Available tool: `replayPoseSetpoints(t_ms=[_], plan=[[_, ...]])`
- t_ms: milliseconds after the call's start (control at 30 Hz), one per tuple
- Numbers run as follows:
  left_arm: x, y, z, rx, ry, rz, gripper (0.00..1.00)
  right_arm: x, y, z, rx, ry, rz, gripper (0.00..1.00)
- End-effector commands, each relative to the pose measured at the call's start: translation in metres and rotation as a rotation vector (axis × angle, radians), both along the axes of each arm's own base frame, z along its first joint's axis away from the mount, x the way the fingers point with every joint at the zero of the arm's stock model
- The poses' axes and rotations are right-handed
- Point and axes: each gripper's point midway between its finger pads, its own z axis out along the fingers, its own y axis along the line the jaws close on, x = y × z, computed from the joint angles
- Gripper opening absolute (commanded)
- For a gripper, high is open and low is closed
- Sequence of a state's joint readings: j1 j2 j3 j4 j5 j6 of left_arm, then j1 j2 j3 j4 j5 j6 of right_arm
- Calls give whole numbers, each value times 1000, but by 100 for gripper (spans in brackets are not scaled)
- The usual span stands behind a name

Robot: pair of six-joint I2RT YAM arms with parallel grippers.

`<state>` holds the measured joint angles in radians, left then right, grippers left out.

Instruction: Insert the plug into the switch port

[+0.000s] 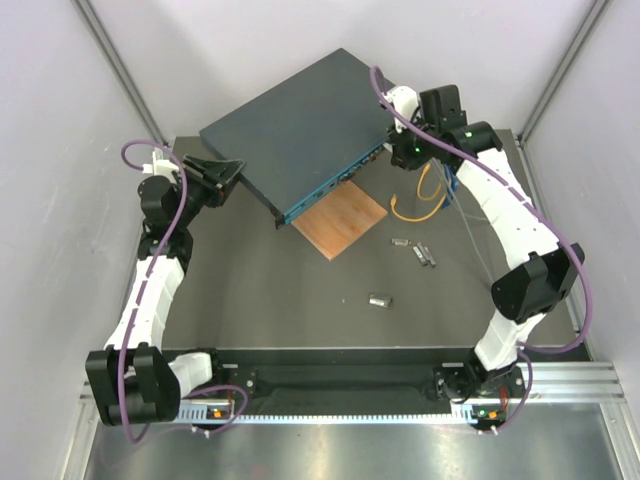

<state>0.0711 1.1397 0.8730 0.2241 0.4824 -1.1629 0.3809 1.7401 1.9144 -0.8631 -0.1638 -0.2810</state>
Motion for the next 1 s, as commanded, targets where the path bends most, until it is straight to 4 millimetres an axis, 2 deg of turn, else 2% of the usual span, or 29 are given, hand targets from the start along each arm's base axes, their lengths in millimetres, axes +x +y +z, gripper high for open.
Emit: replayPoseSetpoints(t_ms=[0,133,367,600,967], plan=[[-5,-12,17,44,-112,-55,0,16,14,45,109,-122,18,0],[-5,-12,18,48,-114,-56,0,19,9,56,135,-144,17,0],[-4,-12,16,49,-110,-55,0,22,5,56,172,-129,22,0],[-2,-12,17,49,-110,-53,0,20,21,46,229,-97,70,0],[-1,-11,14,53,-100,-52,0,31,38,57,249,-175,125,0]])
